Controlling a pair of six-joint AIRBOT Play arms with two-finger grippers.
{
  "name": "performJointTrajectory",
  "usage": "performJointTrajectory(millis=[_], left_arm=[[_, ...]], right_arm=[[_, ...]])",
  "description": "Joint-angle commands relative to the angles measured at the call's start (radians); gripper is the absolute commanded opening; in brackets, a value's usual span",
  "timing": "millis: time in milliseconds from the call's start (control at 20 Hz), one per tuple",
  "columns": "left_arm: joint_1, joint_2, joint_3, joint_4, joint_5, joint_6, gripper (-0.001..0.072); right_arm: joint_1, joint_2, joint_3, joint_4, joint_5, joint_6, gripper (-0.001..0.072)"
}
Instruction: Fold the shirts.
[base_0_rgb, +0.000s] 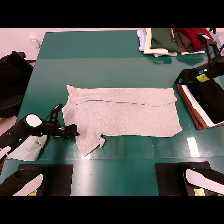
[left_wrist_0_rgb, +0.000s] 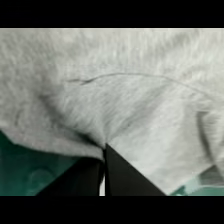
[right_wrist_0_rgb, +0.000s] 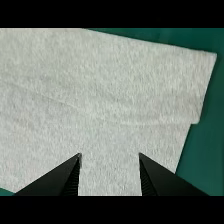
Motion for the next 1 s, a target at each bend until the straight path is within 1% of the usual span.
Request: performJointTrajectory(millis=[0, 150, 200, 250, 400, 500, 550, 650, 700, 800, 900, 950], left_arm=[[-0.019, 0.006, 0.049, -0.012, -0.058, 0.010, 0.0022], [-0.019, 0.006, 0.104, 0.005, -0.076, 0.011, 0.0022], [-0.019, 0.006, 0.117, 0.006, -0.076, 0.011, 0.0022], [-0.019, 0.005, 0.128, 0.007, -0.076, 0.011, 0.0022], [-0.019, 0.005, 0.142, 0.008, -0.073, 0.011, 0.0022], [-0.018, 0.005, 0.143, 0.013, -0.075, 0.011, 0.0021], [-0.019, 0.005, 0.143, 0.014, -0.075, 0.010, 0.0022], [-0.019, 0.006, 0.143, 0.016, -0.078, 0.011, 0.0022], [-0.018, 0.006, 0.143, 0.019, -0.084, 0.011, 0.0021], [-0.019, 0.006, 0.154, 0.054, -0.115, 0.010, 0.0021], [-0.019, 0.008, 0.187, 0.111, -0.168, 0.002, 0.0020], [-0.019, 0.023, 0.199, 0.130, -0.188, 0.002, 0.0020]], right_arm=[[-0.097, 0.045, -0.098, -0.008, 0.051, 0.000, 0.0408], [-0.260, 0.138, -0.370, -0.010, 0.046, -0.002, 0.0413], [-0.316, 0.161, -0.463, -0.008, 0.040, -0.015, 0.0460], [-0.373, 0.178, -0.557, -0.004, 0.030, -0.016, 0.0570], [-0.465, 0.186, -0.766, 0.071, -0.006, -0.050, 0.0571], [-0.455, 0.187, -0.844, 0.134, -0.051, -0.078, 0.0548], [-0.432, 0.187, -0.869, 0.161, -0.084, -0.079, 0.0548], [-0.367, 0.187, -0.888, 0.186, -0.153, -0.078, 0.0487], [-0.329, 0.187, -0.887, 0.186, -0.180, -0.078, 0.0474], [-0.264, 0.187, -0.887, 0.185, -0.233, -0.078, 0.0280], [-0.224, 0.187, -0.880, 0.180, -0.252, -0.080, 0.0083], [-0.212, 0.187, -0.864, 0.174, -0.240, -0.097, 0.0037]])
